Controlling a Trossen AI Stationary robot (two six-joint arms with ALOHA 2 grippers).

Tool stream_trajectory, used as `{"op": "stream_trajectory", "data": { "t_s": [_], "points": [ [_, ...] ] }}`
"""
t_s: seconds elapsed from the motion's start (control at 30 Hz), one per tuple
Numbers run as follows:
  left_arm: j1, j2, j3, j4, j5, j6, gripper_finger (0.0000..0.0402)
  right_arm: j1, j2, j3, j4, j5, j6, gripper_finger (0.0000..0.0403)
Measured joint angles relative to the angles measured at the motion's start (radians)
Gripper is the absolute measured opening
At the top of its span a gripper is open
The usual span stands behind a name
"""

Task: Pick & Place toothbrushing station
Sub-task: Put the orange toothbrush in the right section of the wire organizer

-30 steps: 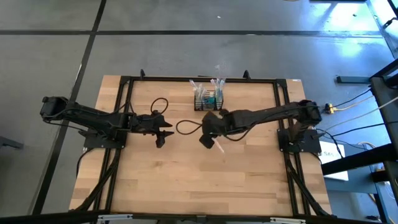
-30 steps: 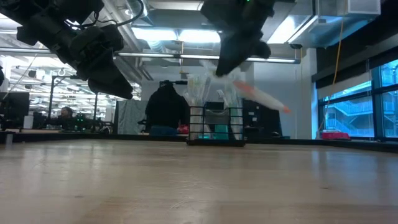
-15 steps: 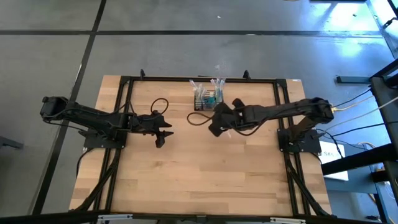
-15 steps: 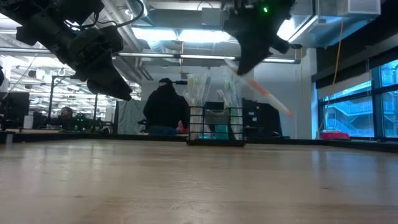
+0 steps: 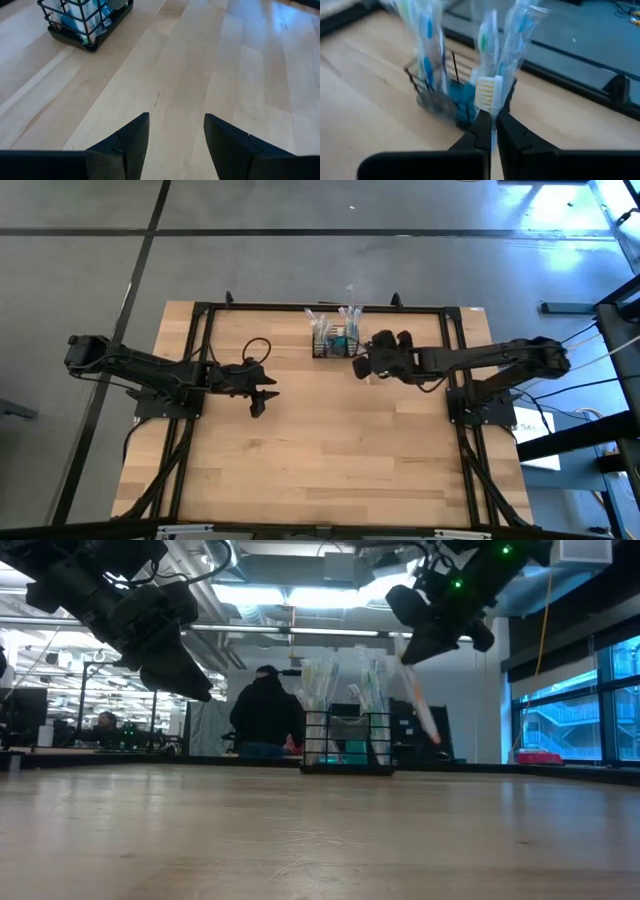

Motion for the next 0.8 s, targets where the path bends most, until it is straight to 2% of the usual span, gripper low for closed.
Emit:
{"op": "stream_trajectory", "data": {
  "t_s": [0.13, 0.33, 0.57, 0.8],
  "points": [
    [0.0, 0.0, 0.0, 0.004, 0.0, 0.0, 0.0184, -0.015, -0.054, -0.102, 0.214, 0.003, -0.06, 0.0012],
    [0.0, 0.0, 0.0, 0.004, -0.005, 0.0, 0.0184, -0.04, -0.068, -0.198, 0.524, 0.018, -0.212, 0.0012],
    [0.0, 0.0, 0.0, 0.004, -0.008, 0.0, 0.0184, -0.085, -0.068, -0.223, 0.79, 0.018, -0.411, 0.0012],
    [0.0, 0.0, 0.0, 0.004, -0.008, 0.0, 0.0184, -0.125, -0.068, -0.223, 0.975, 0.018, -0.618, 0.0012]
  ]
}}
